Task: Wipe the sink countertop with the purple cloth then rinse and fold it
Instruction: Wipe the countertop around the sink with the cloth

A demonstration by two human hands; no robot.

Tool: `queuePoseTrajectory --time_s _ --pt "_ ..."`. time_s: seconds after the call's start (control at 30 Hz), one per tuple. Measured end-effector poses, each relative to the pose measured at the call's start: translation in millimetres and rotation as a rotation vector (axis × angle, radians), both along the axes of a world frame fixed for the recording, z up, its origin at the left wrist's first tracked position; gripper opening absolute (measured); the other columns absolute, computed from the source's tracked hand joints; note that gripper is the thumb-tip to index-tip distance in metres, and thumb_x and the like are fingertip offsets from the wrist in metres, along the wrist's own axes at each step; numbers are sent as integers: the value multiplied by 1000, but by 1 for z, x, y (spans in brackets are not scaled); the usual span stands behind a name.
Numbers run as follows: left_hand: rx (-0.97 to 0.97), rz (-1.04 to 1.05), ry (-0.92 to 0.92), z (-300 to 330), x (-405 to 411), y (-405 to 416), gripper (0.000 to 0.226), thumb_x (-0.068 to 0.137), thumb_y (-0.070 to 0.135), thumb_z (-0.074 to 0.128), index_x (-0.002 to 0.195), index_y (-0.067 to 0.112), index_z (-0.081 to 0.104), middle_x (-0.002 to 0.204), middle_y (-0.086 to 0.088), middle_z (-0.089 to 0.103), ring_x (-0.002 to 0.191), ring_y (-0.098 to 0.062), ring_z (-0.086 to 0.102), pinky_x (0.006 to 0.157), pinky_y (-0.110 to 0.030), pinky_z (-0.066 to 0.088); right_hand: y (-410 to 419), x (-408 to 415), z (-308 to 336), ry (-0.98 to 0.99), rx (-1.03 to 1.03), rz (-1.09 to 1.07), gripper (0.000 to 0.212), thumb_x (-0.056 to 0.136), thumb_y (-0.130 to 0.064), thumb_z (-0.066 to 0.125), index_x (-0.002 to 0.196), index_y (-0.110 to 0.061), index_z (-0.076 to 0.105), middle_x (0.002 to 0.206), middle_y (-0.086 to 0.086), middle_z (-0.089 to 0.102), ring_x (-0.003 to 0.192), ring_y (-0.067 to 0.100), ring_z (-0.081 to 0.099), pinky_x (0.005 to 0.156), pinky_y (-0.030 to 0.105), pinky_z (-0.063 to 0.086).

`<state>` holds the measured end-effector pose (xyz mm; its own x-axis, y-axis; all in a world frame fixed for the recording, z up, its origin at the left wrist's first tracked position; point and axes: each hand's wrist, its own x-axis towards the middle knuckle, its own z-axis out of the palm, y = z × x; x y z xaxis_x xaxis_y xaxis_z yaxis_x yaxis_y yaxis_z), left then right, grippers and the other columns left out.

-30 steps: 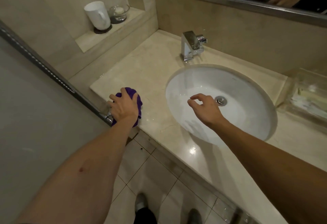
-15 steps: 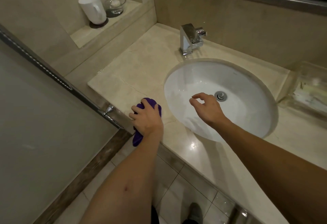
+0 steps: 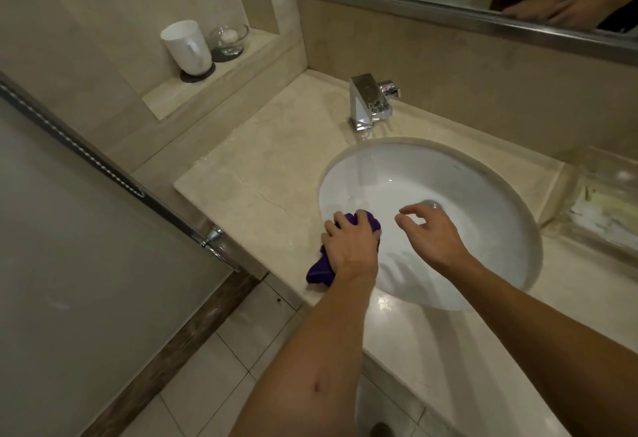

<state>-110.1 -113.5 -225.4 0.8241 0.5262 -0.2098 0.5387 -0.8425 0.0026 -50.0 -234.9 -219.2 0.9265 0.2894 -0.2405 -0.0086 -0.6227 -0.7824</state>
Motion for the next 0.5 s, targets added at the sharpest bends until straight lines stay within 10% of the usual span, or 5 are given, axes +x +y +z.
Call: queuePoseTrajectory --time_s 0.5 --pt "53 25 -127 48 80 194 56 101 60 35 139 19 41 123 -18 48 107 -36 52 84 -42 47 67 63 25 56 -54 -30 38 97 -44 58 130 -26 63 142 6 50 125 26 55 97 37 44"
